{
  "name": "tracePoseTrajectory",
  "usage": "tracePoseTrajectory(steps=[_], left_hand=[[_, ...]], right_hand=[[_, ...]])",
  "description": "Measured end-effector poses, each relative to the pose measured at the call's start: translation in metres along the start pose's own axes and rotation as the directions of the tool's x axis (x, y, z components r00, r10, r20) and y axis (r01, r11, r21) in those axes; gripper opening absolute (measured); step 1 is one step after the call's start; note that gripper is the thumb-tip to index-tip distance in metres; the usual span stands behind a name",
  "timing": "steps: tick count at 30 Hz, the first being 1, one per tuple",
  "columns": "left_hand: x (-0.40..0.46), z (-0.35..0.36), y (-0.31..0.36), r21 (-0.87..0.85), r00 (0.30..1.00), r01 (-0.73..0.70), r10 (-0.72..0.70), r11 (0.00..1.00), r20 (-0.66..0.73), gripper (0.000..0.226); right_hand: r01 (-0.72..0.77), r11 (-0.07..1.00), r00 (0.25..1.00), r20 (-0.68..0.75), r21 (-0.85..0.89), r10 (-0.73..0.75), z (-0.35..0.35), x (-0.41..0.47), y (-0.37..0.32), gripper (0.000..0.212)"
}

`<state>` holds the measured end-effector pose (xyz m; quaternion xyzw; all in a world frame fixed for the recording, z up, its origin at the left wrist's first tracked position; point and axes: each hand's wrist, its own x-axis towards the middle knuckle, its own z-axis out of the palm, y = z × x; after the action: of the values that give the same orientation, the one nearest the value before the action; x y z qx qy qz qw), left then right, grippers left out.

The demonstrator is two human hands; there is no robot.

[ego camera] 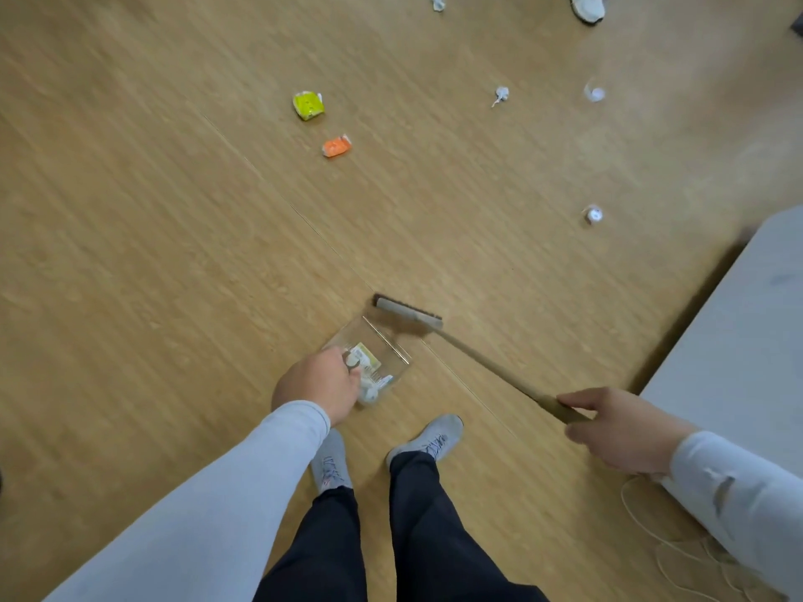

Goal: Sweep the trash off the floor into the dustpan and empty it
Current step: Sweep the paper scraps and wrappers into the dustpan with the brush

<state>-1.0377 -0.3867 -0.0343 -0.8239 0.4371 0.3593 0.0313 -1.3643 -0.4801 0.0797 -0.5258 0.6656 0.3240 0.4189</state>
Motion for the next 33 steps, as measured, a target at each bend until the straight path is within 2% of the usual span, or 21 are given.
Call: tracePoseTrajectory(steps=[3,7,10,14,17,22,26,33], left_hand=[[0.003,-0.003,-0.001,0.0,1.0,-0.003,0.003,1.0,0.0,0.028],[0.005,-0.004,0.001,0.009,1.0,0.004,-0.004,1.0,-0.007,0.029],[0.005,-0.006,0.0,0.014,1.0,0.018,-0.019,1.0,0.021,0.031],[0.003,-0.017,0.001,-0.002,0.998,0.021,-0.021,1.0,0.057,0.022],[0.001,-0.031,0.018,0.036,0.998,0.024,-0.026,0.999,0.057,0.023],[0.0,-0.052,0.08,0.135,0.998,-0.048,0.042,0.99,0.05,0.025],[0.0,-0.065,0.136,0.149,0.996,-0.083,0.081,0.985,0.02,0.027],[0.021,-0.076,0.231,0.143,0.987,-0.159,0.161,0.977,0.0,0.027]], right_hand=[[-0.009,1.0,1.0,-0.009,-0.012,0.009,0.022,0.016,-0.018,0.051],[-0.017,0.998,0.992,0.123,0.064,0.009,0.034,0.019,-0.027,0.045],[-0.069,0.96,0.982,0.188,0.272,0.018,0.012,0.007,-0.011,0.036],[-0.158,0.789,0.977,0.212,0.594,0.036,-0.012,-0.019,0.025,0.028],[-0.15,0.705,0.985,0.162,0.693,0.051,-0.023,-0.032,0.048,0.024],[-0.016,0.768,0.998,-0.04,0.64,0.053,-0.051,-0.032,0.078,0.019],[-0.01,0.711,0.993,-0.078,0.703,0.092,-0.087,-0.017,0.11,0.02],[0.007,0.672,0.985,-0.122,0.74,0.124,-0.14,0.003,0.148,0.01]])
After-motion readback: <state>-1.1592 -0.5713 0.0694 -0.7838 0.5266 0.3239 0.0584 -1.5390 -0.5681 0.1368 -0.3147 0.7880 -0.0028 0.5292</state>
